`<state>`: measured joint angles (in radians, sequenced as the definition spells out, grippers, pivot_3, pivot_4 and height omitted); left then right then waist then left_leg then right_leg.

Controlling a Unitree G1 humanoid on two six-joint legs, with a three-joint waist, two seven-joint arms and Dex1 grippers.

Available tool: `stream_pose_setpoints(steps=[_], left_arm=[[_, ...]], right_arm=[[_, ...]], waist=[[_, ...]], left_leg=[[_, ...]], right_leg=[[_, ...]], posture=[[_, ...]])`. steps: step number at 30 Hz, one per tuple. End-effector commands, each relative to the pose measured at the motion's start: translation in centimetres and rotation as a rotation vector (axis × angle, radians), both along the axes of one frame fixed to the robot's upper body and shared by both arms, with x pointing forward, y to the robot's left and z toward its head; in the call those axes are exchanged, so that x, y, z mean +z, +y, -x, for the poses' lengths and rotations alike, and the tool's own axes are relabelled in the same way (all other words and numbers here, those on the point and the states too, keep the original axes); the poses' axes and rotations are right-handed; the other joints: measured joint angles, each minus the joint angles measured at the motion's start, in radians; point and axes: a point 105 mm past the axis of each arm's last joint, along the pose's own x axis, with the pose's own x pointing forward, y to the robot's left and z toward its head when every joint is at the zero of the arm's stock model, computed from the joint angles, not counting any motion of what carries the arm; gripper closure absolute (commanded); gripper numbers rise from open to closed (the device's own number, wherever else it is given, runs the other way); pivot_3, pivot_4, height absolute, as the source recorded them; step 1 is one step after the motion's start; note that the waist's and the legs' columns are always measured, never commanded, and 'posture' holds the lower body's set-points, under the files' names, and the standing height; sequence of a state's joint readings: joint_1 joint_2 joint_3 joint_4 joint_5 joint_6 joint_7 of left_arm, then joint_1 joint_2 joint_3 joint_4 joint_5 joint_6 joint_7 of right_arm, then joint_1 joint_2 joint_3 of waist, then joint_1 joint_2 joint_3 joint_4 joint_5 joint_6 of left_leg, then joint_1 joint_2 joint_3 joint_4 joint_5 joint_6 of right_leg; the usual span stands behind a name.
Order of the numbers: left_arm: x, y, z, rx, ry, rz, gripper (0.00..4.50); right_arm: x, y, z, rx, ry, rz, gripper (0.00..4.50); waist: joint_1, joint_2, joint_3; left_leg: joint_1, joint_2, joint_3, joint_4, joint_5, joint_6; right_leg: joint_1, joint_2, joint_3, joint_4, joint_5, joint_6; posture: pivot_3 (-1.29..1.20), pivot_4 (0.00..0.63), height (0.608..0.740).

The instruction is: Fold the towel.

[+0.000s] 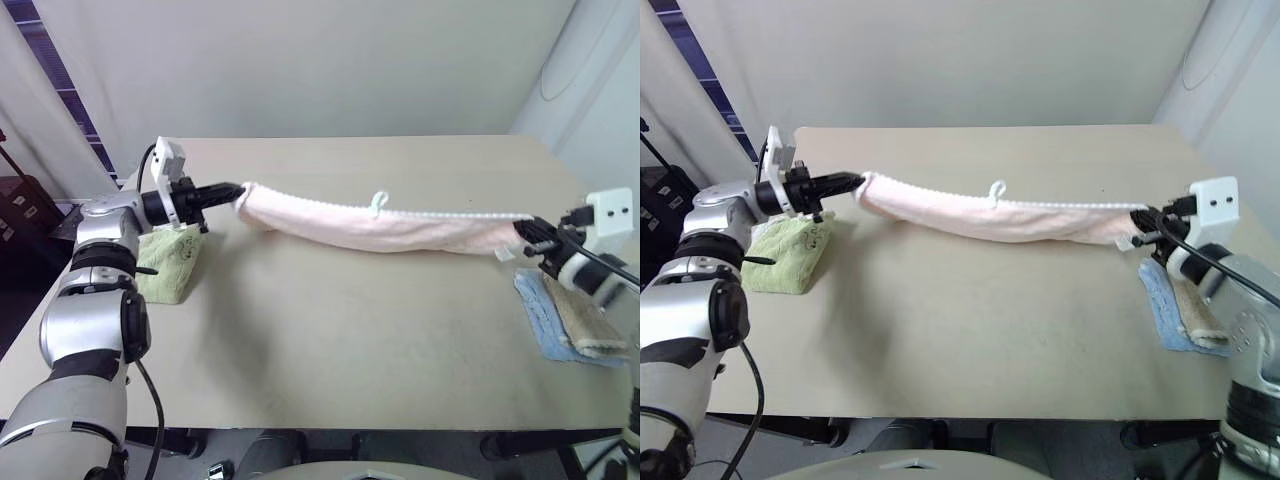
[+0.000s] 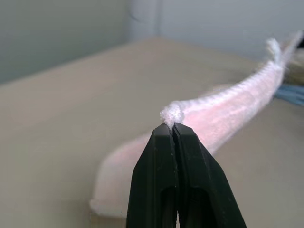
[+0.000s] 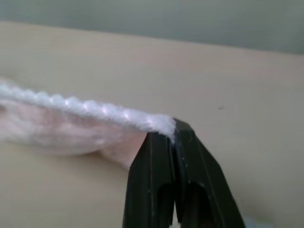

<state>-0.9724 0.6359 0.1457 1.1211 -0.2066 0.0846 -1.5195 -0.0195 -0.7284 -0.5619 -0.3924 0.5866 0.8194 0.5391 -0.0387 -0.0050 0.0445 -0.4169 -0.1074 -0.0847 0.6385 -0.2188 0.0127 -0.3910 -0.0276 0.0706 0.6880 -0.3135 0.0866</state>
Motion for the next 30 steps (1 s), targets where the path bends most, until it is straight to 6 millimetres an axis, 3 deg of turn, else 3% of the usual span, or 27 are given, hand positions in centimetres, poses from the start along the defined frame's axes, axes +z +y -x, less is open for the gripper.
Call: stream_pose_setpoints(steps=[1, 4, 9, 14, 18, 20, 22, 30], left_arm=[[-0.9, 1.3, 2.2, -0.073, 0.076, -0.058, 4.49], [-2.7, 2.7, 4.4, -0.081, 0.163, -0.118, 4.49], [-4.2, 4.6, 7.6, -0.077, 0.287, -0.151, 4.49], [-4.8, 4.6, 10.9, -0.147, 0.376, -0.19, 4.49], [-4.7, 3.6, 12.5, -0.221, 0.423, -0.216, 4.49], [-4.6, 3.0, 12.6, -0.246, 0.44, -0.231, 4.49], [-4.6, 2.9, 11.1, -0.191, 0.421, -0.195, 4.49], [-4.9, 3.6, 6.4, 0.003, 0.34, -0.105, 4.49]], right_arm=[[0.5, 0.8, 2.5, 0.075, 0.001, 0.011, 4.5], [-1.2, 1.5, 5.1, 0.129, 0.079, -0.022, 4.5], [-3.1, 2.6, 8.6, 0.173, 0.185, -0.044, 4.5], [-4.4, 3.6, 12.4, 0.274, 0.277, 0.02, 4.5], [-4.7, 3.7, 13.8, 0.316, 0.304, 0.045, 4.5], [-4.7, 3.4, 13.9, 0.319, 0.306, 0.066, 4.5], [-4.9, 3.0, 13.2, 0.302, 0.295, 0.055, 4.5], [-6.2, 0.3, 8.0, 0.124, 0.226, -0.082, 4.5]], waist=[[-0.002, -0.001, -0.001], [-0.003, -0.001, -0.001], [0.003, -0.002, -0.001], [0.008, -0.001, -0.001], [0.022, 0.0, -0.001], [0.027, 0.0, -0.001], [0.029, 0.0, -0.001], [0.025, -0.002, -0.001]], left_leg=[[0.0, 0.0, 0.0, 0.0, 0.0, 0.0], [0.001, 0.0, 0.0, 0.0, 0.0, 0.0], [0.001, 0.001, 0.0, 0.0, -0.001, 0.0], [0.008, 0.002, 0.003, -0.001, -0.003, -0.003], [0.01, 0.012, 0.014, -0.008, -0.003, -0.002], [0.009, 0.018, 0.024, -0.008, -0.003, -0.002], [0.01, 0.018, 0.03, -0.009, -0.004, -0.001], [0.01, 0.018, 0.035, -0.008, -0.004, 0.0]], right_leg=[[0.001, 0.0, 0.0, 0.0, 0.0, 0.0], [0.002, 0.0, 0.0, 0.0, 0.0, 0.0], [0.003, -0.001, 0.0, -0.001, -0.002, -0.004], [0.013, -0.005, -0.001, -0.008, -0.004, -0.007], [0.021, -0.011, -0.011, -0.021, -0.003, -0.009], [0.021, -0.021, -0.025, -0.025, -0.002, -0.011], [0.022, -0.029, -0.029, -0.025, -0.002, -0.011], [0.019, -0.036, -0.035, -0.026, -0.002, -0.011]], posture=[[0.0, 0.0, 0.731], [0.0, 0.0, 0.731], [0.0, 0.0, 0.731], [0.0, 0.0, 0.731], [0.0, 0.0, 0.731], [0.0, 0.0, 0.731], [0.0, 0.0, 0.731], [0.0, 0.0, 0.731]])
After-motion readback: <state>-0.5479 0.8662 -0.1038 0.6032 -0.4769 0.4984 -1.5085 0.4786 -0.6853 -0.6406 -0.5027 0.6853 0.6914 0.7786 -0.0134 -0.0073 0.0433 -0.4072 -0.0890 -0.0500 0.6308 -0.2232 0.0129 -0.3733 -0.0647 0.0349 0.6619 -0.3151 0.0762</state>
